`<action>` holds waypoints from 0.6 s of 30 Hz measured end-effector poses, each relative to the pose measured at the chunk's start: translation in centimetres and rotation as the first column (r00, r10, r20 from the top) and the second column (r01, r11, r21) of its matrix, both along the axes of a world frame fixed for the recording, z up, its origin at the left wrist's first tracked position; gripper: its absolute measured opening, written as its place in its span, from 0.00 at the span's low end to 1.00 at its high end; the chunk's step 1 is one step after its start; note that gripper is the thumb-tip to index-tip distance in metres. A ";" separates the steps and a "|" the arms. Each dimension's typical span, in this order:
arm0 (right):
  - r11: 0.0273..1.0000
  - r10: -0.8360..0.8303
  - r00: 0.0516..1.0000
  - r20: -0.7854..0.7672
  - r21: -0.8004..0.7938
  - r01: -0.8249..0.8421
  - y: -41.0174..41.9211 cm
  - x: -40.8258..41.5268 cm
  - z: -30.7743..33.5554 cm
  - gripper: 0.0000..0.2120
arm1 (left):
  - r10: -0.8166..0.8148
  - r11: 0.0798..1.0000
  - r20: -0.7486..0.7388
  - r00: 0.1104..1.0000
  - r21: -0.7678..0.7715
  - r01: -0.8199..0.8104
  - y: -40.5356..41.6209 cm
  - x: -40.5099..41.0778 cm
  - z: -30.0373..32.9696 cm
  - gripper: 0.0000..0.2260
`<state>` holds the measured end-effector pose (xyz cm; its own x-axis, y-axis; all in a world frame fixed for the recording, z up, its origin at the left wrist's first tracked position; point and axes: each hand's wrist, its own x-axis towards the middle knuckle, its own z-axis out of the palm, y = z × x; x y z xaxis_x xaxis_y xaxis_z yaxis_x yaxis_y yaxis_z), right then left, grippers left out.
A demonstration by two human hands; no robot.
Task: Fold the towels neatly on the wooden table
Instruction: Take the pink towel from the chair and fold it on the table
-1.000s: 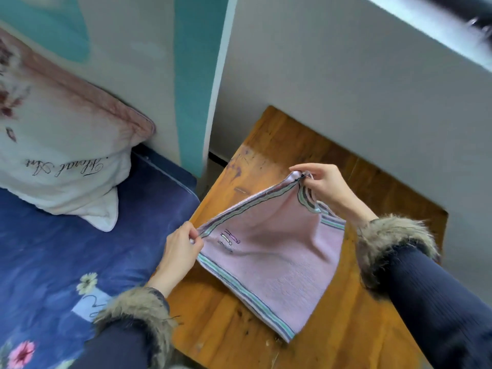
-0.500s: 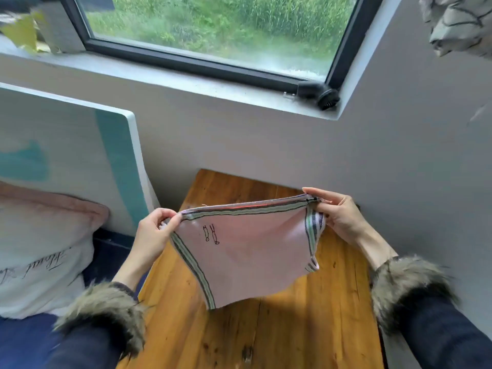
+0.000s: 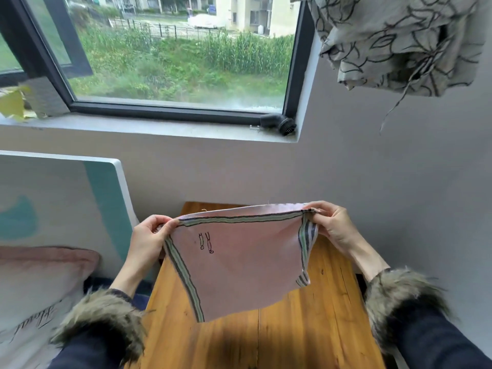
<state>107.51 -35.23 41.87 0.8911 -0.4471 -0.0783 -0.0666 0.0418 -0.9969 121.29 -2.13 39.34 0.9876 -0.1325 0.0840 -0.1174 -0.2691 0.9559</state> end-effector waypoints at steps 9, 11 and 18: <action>0.993 0.005 0.999 -0.035 0.115 -0.001 1.3 -1.0 -1.9 0.05 | -0.076 0.990 0.005 0.997 0.120 0.075 0.5 0.4 0.5 0.06; 0.991 -0.031 0.999 -0.034 0.129 0.035 1.4 -1.0 -2.0 0.09 | -0.090 0.980 0.022 0.996 0.180 0.084 0.6 0.5 0.4 0.06; 0.933 -0.321 0.947 -0.006 0.171 0.317 1.2 -0.4 -2.2 0.12 | -0.218 0.930 0.012 0.976 0.305 0.204 1.0 1.1 0.3 0.09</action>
<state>107.13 -34.01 39.65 0.7060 -0.6902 -0.1589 -0.0004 0.2239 -0.9746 122.42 -1.11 39.62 0.9304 -0.3631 0.0513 -0.2434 -0.5068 0.8270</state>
